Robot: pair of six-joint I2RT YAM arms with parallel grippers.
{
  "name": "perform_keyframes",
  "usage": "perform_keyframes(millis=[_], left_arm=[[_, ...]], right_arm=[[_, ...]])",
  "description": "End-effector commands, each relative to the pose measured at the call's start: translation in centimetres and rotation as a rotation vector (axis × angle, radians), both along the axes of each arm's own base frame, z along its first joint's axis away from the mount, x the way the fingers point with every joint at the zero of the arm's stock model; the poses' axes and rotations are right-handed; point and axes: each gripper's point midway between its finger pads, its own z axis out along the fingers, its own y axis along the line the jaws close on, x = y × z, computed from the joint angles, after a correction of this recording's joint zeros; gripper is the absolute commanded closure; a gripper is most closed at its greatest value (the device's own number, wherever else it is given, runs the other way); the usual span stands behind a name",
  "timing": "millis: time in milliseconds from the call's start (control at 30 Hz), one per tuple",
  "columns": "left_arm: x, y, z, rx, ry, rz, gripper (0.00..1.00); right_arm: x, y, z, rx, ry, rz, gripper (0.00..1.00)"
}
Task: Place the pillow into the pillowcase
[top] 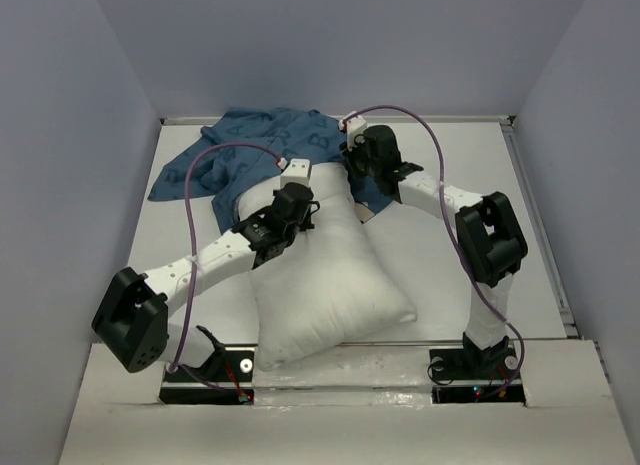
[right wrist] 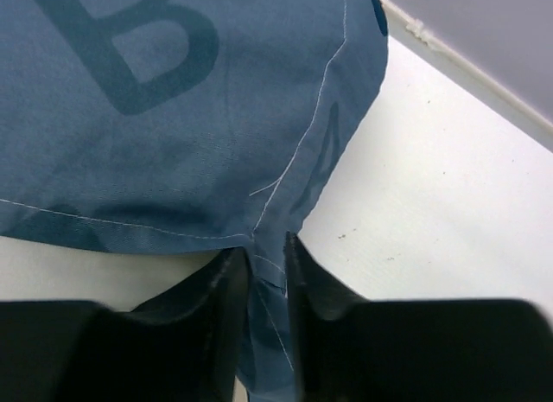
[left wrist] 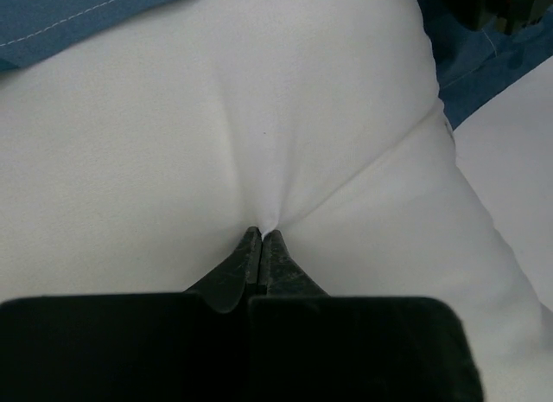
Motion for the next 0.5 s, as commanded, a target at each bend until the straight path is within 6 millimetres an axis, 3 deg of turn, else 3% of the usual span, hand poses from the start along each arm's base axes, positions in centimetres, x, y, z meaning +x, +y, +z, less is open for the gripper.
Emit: perform_keyframes(millis=[0, 33, 100, 133, 200, 233, 333, 367, 400, 467], left_arm=[[-0.6, 1.9, -0.6, 0.067, 0.034, 0.024, 1.0], [-0.6, 1.8, -0.4, 0.061, 0.032, 0.022, 1.0], [-0.6, 1.4, 0.3, 0.046, 0.025, 0.012, 1.0], [-0.7, 1.1, 1.0, 0.027, 0.017, 0.002, 1.0], [-1.0, -0.5, 2.9, -0.031, -0.012, -0.043, 1.0], [-1.0, -1.3, 3.9, -0.066, -0.027, -0.065, 0.86], [-0.9, -3.4, 5.0, -0.142, -0.039, -0.124, 0.77], [-0.5, -3.7, 5.2, -0.145, -0.044, -0.122, 0.71], [0.3, -3.7, 3.9, -0.112, -0.035, -0.099, 0.68], [1.5, -3.8, 2.0, -0.072, -0.013, -0.08, 0.67]], right_arm=[[1.7, 2.2, 5.4, 0.072, -0.17, 0.034, 0.74], [1.6, 2.4, 5.4, 0.069, -0.172, 0.048, 0.75], [0.6, 3.8, 5.9, 0.052, -0.188, 0.101, 0.95], [0.8, 2.9, 5.7, 0.022, -0.192, 0.059, 1.0], [-0.3, 2.9, 7.0, 0.044, -0.201, 0.058, 1.0], [-0.9, 2.8, 6.5, 0.062, -0.178, 0.056, 1.0], [-2.3, 2.2, 7.8, 0.112, -0.178, 0.044, 1.0], [-3.0, 1.8, 6.9, 0.126, -0.15, 0.03, 1.0], [-3.6, 1.4, 8.0, 0.146, -0.162, 0.021, 1.0], [-4.7, 1.2, 8.0, 0.177, -0.146, 0.024, 1.0]])
